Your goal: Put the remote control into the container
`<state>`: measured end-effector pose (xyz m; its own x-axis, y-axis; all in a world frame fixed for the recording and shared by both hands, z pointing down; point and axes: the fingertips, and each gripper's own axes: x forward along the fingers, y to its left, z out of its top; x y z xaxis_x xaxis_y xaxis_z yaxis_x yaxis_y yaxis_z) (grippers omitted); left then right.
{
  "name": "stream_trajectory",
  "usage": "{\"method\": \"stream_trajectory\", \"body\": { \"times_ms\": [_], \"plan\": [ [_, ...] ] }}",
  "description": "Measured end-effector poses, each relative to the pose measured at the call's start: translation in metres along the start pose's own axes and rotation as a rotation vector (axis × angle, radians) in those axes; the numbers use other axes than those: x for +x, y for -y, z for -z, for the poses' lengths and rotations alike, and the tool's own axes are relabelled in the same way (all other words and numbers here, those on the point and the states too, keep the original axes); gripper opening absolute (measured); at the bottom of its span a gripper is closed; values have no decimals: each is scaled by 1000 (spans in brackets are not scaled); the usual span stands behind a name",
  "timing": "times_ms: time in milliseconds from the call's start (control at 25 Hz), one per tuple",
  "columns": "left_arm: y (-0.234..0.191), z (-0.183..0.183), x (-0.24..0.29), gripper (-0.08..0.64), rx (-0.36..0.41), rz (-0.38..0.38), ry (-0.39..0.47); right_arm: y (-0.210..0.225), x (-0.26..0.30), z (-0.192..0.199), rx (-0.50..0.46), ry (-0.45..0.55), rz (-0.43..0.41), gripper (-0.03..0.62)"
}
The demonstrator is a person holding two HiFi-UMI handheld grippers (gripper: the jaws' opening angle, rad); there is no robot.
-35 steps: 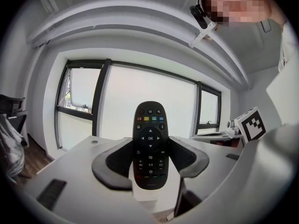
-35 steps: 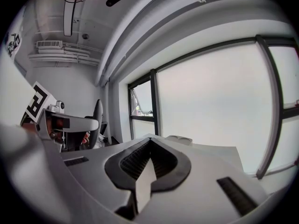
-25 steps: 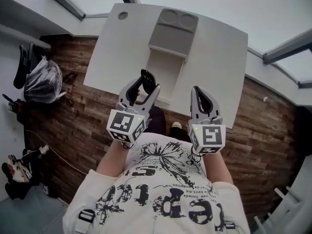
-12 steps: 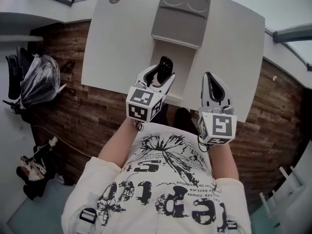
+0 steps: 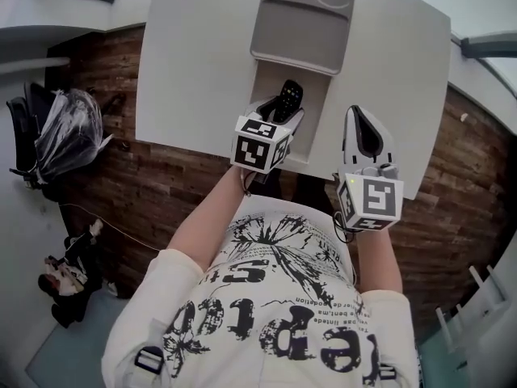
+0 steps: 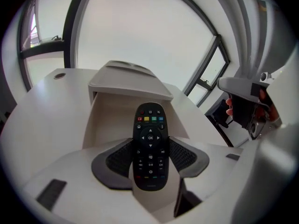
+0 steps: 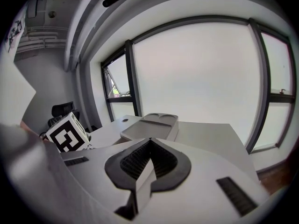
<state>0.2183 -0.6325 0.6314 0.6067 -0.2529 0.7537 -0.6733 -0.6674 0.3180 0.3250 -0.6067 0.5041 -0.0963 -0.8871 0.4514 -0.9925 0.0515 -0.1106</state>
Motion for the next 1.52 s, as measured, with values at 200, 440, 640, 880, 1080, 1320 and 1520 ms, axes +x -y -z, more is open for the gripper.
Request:
{"method": "stream_trajectory", "body": {
  "times_ms": [200,440,640,880,1080,1320,1520],
  "plan": [
    [-6,11,10,249,24,-23,-76,-4,1,1,12,-6,-6,2],
    [-2,16,18,249,54,-41,-107,3,-2,6,32,-10,16,2],
    [2,22,25,249,158,-37,-135,6,-7,1,33,10,48,2],
    [5,26,22,249,219,-69,-131,10,-10,-1,51,10,70,2],
    [12,11,13,249,265,-92,-59,18,-17,2,60,11,89,2],
    [8,-29,-31,249,211,-131,150,14,-24,-2,52,20,90,2],
    [4,-75,-88,141,150,-188,351,9,-30,-17,35,60,92,2]
  ]
}}
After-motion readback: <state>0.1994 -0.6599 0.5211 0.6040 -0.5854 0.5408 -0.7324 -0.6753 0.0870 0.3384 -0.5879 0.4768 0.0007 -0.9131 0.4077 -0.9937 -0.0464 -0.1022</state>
